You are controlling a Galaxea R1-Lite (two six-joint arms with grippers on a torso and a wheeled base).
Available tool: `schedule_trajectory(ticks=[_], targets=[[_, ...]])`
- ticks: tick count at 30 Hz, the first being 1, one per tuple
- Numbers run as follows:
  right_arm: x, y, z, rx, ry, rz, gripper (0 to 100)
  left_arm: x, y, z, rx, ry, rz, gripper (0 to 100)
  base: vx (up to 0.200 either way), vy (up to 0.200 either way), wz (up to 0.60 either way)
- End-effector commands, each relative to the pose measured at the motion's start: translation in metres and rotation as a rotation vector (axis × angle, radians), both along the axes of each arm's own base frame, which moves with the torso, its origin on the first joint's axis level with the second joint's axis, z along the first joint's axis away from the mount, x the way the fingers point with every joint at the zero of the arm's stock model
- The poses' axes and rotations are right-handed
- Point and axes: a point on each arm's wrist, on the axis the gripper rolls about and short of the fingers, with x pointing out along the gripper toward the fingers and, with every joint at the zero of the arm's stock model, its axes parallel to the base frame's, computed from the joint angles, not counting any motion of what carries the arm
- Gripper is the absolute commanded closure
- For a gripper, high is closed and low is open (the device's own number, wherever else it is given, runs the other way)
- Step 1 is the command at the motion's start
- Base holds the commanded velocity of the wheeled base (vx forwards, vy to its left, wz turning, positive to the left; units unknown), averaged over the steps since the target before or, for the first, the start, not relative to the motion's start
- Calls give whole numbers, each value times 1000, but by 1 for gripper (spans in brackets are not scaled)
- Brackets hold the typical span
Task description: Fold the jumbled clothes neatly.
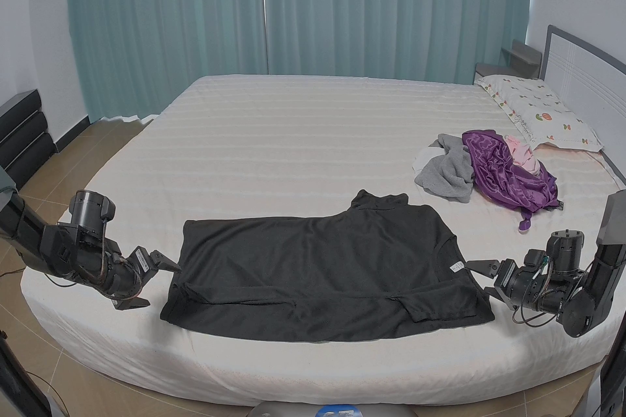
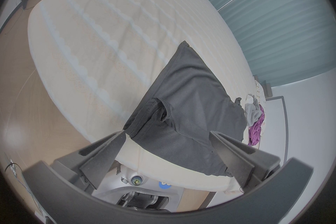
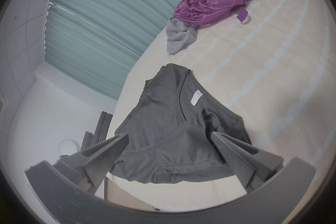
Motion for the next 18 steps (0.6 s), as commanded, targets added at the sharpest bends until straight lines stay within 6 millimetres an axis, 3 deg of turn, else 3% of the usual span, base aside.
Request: schedule_trajectory(ticks=[1,8,18], targets=[[-5,0,-3,-2,22,2,0,-7,0,5,1,-16,-4,0,200,0,0],[-6,1,-3,-3,25,4,0,-11,-6,5,-24,-9,-38,0,29,0,0],[-7,4,-7,-5,41,15,0,-15,-35,-8,-29,56,-114,0,0,0,0]])
